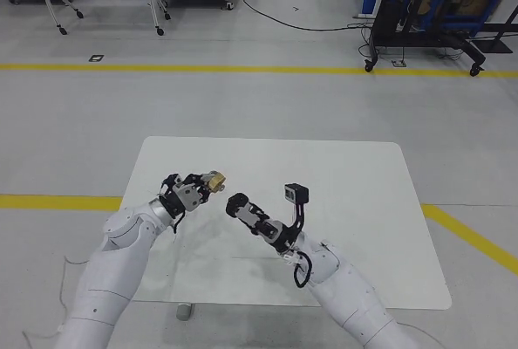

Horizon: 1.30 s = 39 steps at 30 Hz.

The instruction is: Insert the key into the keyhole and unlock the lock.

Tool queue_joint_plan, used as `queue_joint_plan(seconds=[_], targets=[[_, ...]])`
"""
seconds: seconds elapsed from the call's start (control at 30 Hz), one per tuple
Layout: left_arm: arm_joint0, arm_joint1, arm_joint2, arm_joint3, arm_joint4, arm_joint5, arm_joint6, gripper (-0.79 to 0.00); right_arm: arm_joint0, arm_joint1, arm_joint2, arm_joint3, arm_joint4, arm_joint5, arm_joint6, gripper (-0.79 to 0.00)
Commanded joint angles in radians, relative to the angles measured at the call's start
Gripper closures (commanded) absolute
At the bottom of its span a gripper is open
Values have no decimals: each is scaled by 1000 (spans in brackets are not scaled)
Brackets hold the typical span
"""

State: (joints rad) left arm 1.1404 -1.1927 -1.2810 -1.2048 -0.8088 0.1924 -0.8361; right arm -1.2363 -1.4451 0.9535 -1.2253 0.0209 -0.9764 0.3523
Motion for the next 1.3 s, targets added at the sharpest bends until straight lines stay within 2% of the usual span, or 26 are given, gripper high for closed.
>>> queue_joint_plan(seconds=[0.0, 0.23, 0.43, 0.77, 0.93, 0.97, 1.0, 1.03, 1.07, 1.17, 1.27], targets=[[-12, -1, 8, 19, -7, 17, -35, 0, 15, -1, -6, 13, -6, -4, 11, 0], [-24, 0, 11, 69, -20, 9, -105, 0, 65, -15, -20, 71, -78, 29, -58, 0], [-19, 3, 8, 63, -12, -5, -115, 0, 104, -33, -37, 119, -174, 96, -163, 0], [5, 7, 1, 11, 34, -51, -65, 0, 120, -58, -49, 158, -357, 174, -381, 0], [28, 8, -15, -24, 48, -116, -15, 0, 102, -59, -46, 155, -334, 118, -387, 0], [34, 9, -21, -35, 58, -139, -3, 0, 94, -57, -44, 152, -304, 96, -366, -22], [42, 9, -26, -46, 61, -161, 6, 0, 87, -54, -44, 150, -263, 77, -333, -114], [51, 10, -30, -56, 65, -178, 13, 0, 82, -51, -46, 150, -208, 63, -288, -249], [58, 10, -35, -68, 68, -198, 20, 0, 79, -48, -47, 149, -141, 55, -237, -332], [79, 11, -44, -106, 94, -253, 42, 0, 75, -35, -57, 143, 128, 95, -18, -511], [101, 12, -41, -148, 135, -295, 56, 0, 89, -17, -42, 134, 442, 251, 270, -542]])
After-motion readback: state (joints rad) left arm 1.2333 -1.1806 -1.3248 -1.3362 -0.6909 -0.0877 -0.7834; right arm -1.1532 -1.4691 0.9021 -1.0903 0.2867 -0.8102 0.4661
